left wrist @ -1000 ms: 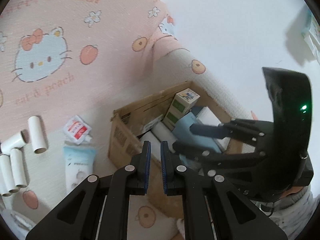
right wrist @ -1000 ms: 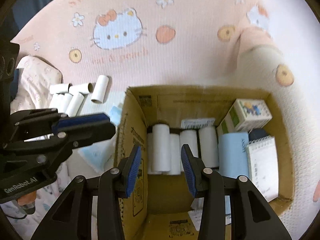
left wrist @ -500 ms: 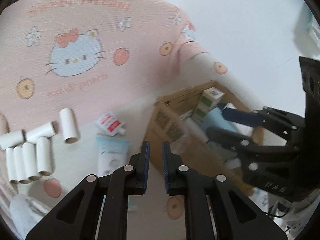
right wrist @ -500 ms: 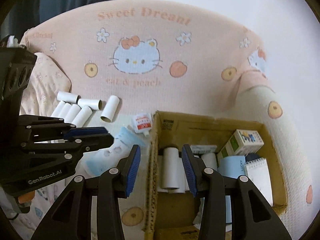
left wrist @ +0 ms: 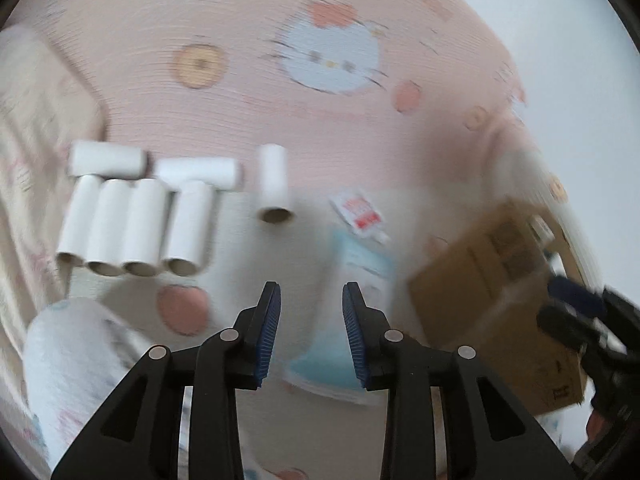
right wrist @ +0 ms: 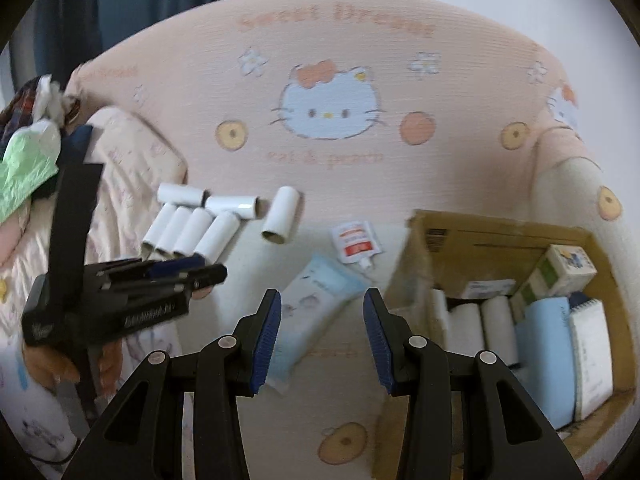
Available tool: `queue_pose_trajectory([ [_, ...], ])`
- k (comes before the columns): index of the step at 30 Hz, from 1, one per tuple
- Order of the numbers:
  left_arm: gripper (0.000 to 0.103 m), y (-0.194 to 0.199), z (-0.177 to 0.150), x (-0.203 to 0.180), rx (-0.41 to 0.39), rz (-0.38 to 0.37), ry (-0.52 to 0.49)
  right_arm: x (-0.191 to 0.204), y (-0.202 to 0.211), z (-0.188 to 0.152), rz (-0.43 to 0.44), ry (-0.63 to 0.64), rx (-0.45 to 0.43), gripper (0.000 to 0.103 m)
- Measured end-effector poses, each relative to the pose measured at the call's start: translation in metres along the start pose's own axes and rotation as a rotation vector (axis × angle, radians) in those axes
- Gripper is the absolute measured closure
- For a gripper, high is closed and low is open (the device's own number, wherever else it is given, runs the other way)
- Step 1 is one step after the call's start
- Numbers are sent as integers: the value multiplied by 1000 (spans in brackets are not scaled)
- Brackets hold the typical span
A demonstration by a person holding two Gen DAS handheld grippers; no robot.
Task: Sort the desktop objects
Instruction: 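Move the left gripper back toward the remaining white tubes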
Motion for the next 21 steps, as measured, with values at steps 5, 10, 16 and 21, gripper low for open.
queue_pose_trajectory([
  [5, 68, -1, 15, 38, -14, 11, 97, 28, -29, 4, 71, 41, 48, 64],
  [10, 68, -14, 18, 79, 26, 9, 257, 46, -63, 11, 159, -1, 92, 64],
  [16, 68, -27, 38, 94, -7, -25, 303, 63, -108, 20, 229, -53, 142, 64],
  [21, 68, -42, 51, 102, 4, -42, 342, 68, -139, 27, 272, -123, 175, 64],
])
Point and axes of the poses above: each gripper's, at about its wrist camera, not at the fingertips, and y roughly against the way its jaws point, x to its left, z to its top, the point moved 6 cm from there along -y, roughly the way its jaws point, and after that the axes turned 9 degrees about y, right-handed, at the moved point
